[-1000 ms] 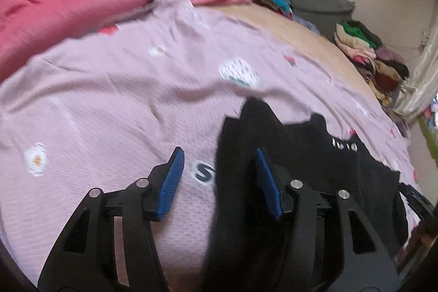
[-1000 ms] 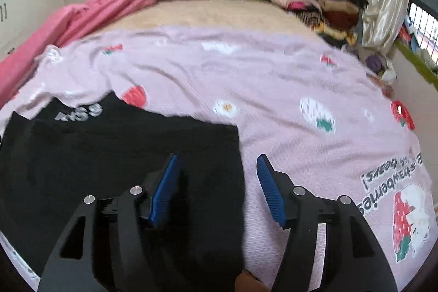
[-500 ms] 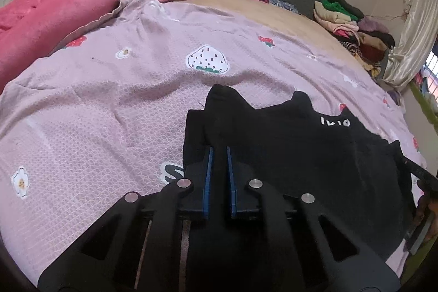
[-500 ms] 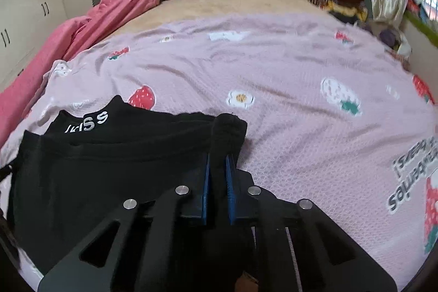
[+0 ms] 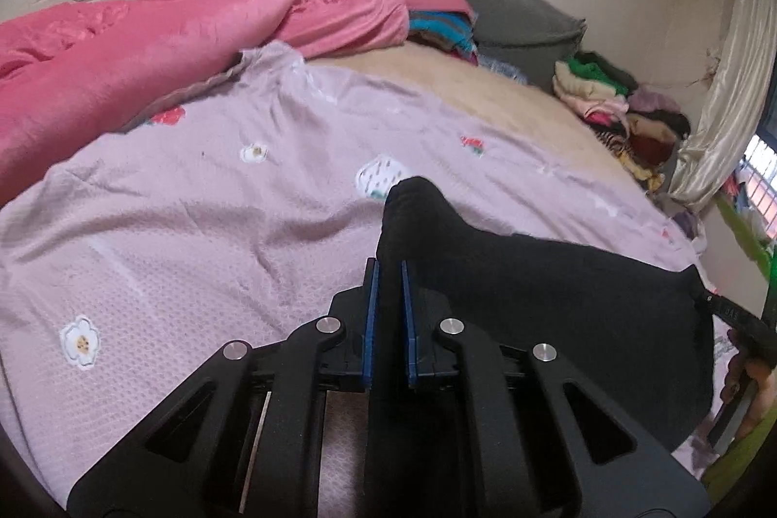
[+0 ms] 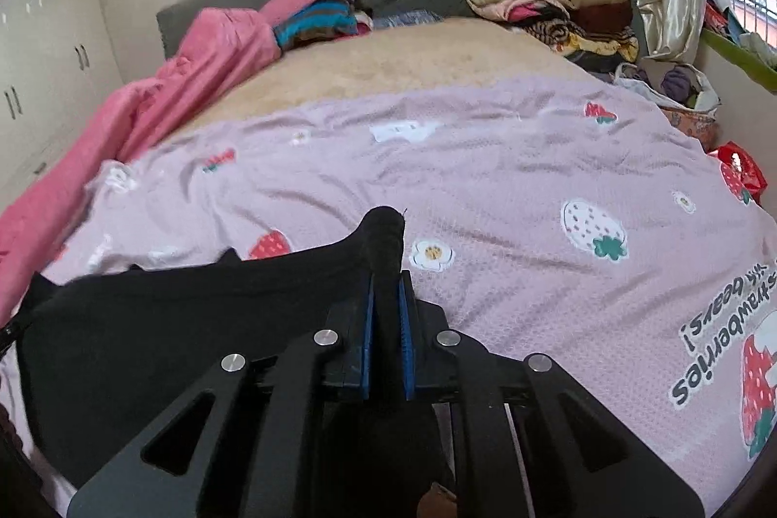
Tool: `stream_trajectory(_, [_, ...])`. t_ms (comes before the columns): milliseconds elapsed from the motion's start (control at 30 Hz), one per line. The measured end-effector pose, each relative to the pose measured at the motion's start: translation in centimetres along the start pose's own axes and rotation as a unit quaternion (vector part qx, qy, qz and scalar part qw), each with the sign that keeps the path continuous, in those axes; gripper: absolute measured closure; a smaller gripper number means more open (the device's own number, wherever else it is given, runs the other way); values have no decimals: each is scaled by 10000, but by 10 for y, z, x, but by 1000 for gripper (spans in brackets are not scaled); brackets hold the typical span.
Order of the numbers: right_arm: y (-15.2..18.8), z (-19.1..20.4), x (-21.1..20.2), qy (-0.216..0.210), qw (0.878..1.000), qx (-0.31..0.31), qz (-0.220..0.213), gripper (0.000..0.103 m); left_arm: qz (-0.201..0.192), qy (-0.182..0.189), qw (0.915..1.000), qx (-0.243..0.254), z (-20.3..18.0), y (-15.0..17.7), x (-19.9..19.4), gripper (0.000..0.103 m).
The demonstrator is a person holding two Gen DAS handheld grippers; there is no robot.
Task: Fold small clothes
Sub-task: 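Open both grippers and release the folded hem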
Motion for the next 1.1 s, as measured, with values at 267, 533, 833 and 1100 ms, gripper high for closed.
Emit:
stream_trajectory(267, [22,-6,27,628,9976,-16,287,92,429,-201,9989,-41,11,17,22,91])
stream_trajectory(533, [36,-8,-3,573,9982,-29,158,62,433,-333,9984,115,9,18,10,68])
stream_trajectory(833, [65,36,-40,-124,9983,-484,311,45,545,-286,9972,417,-10,30,-14,44])
stream_trajectory(1100, [93,55,-44,-284,9935,-806,751,43,632,-347,9955,612,-16,44,-26,44])
Point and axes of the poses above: each gripper's, at about its wrist camera, not at the fingertips, and x roughly the way its jaws point, z to its left, y to its underside, the point moved 4 cm from there along x, roughly the way its jaws point, and after that the axes turned 9 degrees about -y, right-handed, at the moved point
